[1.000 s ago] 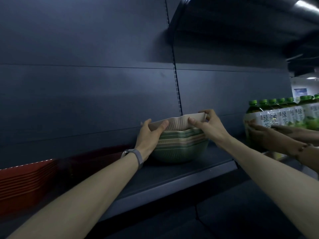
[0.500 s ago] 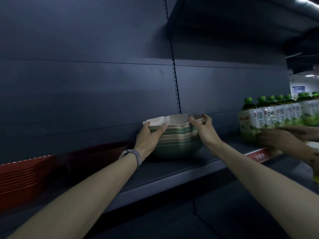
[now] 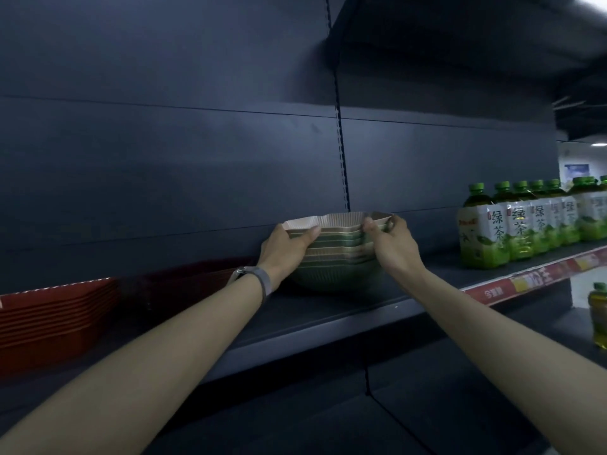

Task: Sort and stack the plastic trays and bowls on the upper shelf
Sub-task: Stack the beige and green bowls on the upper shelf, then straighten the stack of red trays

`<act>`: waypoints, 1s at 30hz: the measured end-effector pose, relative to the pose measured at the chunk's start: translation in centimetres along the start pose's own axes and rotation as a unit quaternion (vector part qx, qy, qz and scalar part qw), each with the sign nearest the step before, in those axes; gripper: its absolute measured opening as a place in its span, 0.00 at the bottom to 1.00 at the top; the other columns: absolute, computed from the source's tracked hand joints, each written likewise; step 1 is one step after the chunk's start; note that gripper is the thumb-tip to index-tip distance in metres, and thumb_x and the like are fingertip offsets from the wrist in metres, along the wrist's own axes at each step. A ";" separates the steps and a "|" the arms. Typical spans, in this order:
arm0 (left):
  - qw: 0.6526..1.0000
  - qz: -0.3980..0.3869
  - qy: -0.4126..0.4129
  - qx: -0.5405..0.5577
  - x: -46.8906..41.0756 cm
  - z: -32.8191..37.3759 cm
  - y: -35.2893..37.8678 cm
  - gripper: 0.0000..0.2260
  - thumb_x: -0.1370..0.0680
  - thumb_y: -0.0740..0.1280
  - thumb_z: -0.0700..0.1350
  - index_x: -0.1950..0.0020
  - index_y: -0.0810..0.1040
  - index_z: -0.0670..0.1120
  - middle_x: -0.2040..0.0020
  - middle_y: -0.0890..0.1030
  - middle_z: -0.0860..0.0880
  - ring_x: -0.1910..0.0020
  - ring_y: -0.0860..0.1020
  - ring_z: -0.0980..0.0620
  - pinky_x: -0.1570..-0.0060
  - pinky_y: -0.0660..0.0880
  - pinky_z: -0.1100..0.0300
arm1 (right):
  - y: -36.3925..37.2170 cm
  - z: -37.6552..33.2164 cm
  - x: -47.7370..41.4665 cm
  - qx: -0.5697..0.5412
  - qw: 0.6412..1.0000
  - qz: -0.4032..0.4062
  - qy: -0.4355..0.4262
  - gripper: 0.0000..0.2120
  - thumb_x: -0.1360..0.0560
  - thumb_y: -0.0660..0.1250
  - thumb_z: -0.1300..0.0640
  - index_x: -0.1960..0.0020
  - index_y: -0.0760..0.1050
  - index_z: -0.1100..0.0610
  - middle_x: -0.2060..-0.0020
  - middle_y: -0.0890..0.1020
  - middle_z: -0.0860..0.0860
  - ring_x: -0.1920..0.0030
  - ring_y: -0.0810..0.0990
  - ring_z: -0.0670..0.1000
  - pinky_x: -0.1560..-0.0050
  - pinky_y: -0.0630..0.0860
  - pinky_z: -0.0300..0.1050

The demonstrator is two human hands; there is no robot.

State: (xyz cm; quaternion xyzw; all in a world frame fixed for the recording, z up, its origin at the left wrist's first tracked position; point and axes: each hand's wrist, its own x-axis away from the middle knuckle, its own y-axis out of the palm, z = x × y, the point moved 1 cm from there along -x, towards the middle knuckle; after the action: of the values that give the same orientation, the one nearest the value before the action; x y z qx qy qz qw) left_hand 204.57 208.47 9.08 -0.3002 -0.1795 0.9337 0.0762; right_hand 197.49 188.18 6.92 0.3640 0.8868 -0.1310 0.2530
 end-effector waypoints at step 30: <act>0.959 0.245 0.066 -0.127 20.7 -7.2 -30.9 0.11 0.22 0.73 0.38 0.45 0.85 0.53 0.53 0.88 0.55 0.53 0.85 0.60 0.47 0.79 0.67 | 23.5 -12.7 25.9 -0.070 0.933 -0.319 -0.149 0.16 0.21 0.71 0.54 0.33 0.79 0.50 0.44 0.84 0.41 0.43 0.81 0.38 0.32 0.77 0.41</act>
State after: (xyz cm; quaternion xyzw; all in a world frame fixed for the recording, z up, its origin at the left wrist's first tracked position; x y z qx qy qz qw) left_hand 193.17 244.25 4.42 -0.4030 -0.2120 0.8715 -0.1822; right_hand 193.98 224.93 2.39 0.0192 0.9152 -0.1950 0.3522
